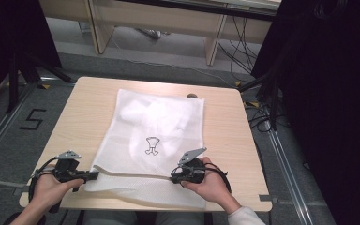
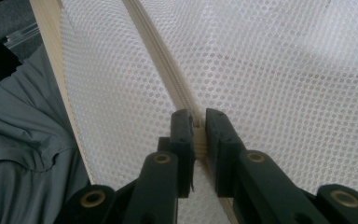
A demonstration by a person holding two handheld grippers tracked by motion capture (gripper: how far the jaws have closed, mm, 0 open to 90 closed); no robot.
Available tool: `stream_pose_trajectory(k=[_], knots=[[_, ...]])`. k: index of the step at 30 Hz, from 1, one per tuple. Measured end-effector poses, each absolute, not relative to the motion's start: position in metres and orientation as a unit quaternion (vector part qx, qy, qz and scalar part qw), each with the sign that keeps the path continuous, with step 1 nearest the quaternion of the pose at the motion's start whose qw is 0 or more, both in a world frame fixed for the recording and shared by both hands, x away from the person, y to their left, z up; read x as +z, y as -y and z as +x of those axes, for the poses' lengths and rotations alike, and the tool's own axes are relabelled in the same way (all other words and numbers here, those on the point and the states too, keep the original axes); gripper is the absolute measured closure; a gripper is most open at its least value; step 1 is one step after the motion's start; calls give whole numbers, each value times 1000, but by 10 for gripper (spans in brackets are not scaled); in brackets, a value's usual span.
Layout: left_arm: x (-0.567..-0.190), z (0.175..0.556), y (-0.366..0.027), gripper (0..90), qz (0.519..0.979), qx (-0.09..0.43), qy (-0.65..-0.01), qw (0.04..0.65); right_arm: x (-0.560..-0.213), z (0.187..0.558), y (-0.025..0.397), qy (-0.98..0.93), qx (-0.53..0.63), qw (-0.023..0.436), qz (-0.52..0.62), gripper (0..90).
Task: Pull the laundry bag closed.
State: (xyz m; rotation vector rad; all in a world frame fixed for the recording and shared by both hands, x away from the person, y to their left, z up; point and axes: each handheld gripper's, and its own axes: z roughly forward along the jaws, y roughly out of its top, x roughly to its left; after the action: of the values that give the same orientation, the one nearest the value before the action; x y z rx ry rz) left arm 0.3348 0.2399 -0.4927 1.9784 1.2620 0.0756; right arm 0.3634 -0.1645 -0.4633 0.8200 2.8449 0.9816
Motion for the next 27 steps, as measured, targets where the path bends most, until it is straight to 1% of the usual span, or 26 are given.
stream_pose_trajectory(k=[1, 2, 4, 10, 11, 12, 13, 14, 15, 16, 17, 19, 25, 26, 27], knots=[[-492, 335, -242, 854, 788, 28, -486, 378, -463, 363, 165, -912, 314, 12, 263, 825], [-493, 335, -240, 854, 777, 31, -497, 386, -464, 363, 165, -912, 317, 14, 258, 826], [-493, 335, -240, 854, 776, 33, -498, 386, -463, 362, 167, -912, 312, 10, 267, 826], [-493, 335, -240, 854, 776, 33, -498, 386, -463, 362, 174, -910, 320, 10, 264, 825], [-492, 336, -243, 854, 788, 27, -486, 376, -463, 361, 175, -910, 316, 13, 269, 825], [-492, 335, -242, 854, 784, 30, -490, 380, -464, 361, 176, -909, 319, 10, 267, 825], [-493, 335, -241, 854, 779, 29, -495, 383, -463, 361, 177, -909, 316, 15, 270, 825], [-493, 335, -241, 854, 780, 31, -494, 384, -463, 360, 178, -908, 314, 8, 277, 825], [-492, 335, -242, 854, 785, 30, -489, 379, -463, 360, 179, -908, 314, 11, 276, 825], [-493, 335, -240, 854, 777, 30, -497, 385, -463, 361, 180, -910, 316, 10, 270, 825], [-493, 335, -241, 854, 783, 32, -491, 380, -463, 361, 181, -908, 318, 12, 272, 825], [-493, 335, -240, 854, 776, 33, -500, 384, -462, 359, 181, -908, 312, 14, 278, 826], [-493, 336, -240, 854, 777, 34, -500, 382, -464, 361, 184, -911, 319, 12, 262, 825], [-493, 336, -240, 855, 776, 33, -500, 382, -462, 359, 185, -909, 314, 13, 273, 825], [-492, 336, -242, 854, 785, 31, -491, 376, -462, 359, 185, -909, 313, 14, 276, 826]])
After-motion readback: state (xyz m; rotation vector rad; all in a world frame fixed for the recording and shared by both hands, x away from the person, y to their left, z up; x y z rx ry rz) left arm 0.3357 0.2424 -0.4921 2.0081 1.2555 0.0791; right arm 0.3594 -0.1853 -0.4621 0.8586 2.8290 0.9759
